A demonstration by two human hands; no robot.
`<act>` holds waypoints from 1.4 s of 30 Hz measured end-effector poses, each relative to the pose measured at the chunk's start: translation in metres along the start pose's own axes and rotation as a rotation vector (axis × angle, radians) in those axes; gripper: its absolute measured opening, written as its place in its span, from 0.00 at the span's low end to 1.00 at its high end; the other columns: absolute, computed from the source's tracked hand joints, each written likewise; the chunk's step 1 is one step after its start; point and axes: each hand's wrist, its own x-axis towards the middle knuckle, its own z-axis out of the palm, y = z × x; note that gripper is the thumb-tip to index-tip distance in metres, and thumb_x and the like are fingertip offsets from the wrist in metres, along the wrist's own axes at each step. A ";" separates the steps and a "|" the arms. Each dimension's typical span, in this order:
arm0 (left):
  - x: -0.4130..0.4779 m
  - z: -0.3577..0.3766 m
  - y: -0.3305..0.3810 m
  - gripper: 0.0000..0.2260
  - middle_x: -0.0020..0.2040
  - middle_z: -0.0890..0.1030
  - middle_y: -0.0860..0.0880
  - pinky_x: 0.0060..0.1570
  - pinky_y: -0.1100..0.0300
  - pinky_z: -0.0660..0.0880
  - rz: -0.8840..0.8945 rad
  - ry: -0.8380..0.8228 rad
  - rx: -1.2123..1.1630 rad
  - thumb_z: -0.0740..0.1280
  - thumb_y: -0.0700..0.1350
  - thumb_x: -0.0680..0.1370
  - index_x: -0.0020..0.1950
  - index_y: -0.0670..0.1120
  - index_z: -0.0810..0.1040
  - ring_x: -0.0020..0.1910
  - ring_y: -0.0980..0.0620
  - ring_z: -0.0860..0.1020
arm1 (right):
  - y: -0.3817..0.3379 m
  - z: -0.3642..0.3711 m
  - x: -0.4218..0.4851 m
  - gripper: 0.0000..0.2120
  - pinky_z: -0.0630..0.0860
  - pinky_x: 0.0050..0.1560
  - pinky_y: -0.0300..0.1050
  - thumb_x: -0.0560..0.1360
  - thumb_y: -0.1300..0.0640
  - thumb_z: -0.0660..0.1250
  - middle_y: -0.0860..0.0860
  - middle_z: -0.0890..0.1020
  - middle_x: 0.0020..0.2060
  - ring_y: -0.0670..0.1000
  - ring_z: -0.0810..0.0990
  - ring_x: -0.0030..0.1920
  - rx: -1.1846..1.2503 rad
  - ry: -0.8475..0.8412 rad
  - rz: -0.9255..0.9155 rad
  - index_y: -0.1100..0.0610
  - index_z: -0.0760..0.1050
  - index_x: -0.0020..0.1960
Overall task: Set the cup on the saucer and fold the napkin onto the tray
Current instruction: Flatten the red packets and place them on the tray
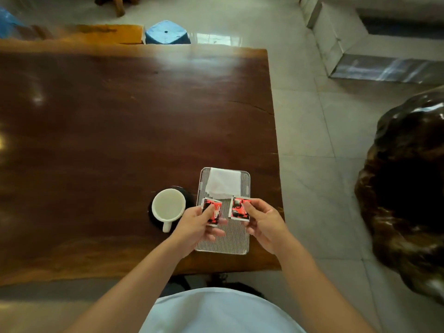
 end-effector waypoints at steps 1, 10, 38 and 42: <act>0.006 0.001 -0.004 0.13 0.42 0.87 0.42 0.22 0.63 0.75 -0.019 0.045 0.070 0.61 0.48 0.84 0.59 0.40 0.75 0.28 0.51 0.82 | 0.002 -0.007 0.004 0.05 0.76 0.26 0.41 0.76 0.56 0.71 0.58 0.87 0.46 0.53 0.82 0.34 -0.018 0.034 0.027 0.56 0.83 0.50; 0.063 0.004 -0.036 0.12 0.56 0.80 0.39 0.27 0.58 0.81 -0.220 0.119 0.211 0.56 0.40 0.85 0.68 0.40 0.68 0.30 0.47 0.84 | 0.024 -0.023 0.041 0.16 0.83 0.35 0.45 0.73 0.66 0.75 0.58 0.86 0.48 0.55 0.87 0.38 -0.212 0.034 0.141 0.54 0.78 0.57; 0.112 -0.023 -0.058 0.18 0.53 0.74 0.45 0.43 0.47 0.81 0.327 0.235 1.413 0.72 0.42 0.77 0.66 0.48 0.75 0.43 0.42 0.80 | 0.076 0.012 0.102 0.19 0.79 0.52 0.52 0.74 0.69 0.70 0.55 0.75 0.63 0.58 0.70 0.62 -1.405 0.177 -0.371 0.59 0.76 0.64; 0.110 -0.024 -0.064 0.18 0.54 0.74 0.44 0.42 0.47 0.82 0.358 0.242 1.399 0.71 0.40 0.77 0.66 0.46 0.75 0.43 0.42 0.80 | 0.078 0.009 0.100 0.19 0.79 0.51 0.52 0.75 0.70 0.68 0.55 0.74 0.65 0.59 0.70 0.62 -1.451 0.161 -0.411 0.59 0.76 0.64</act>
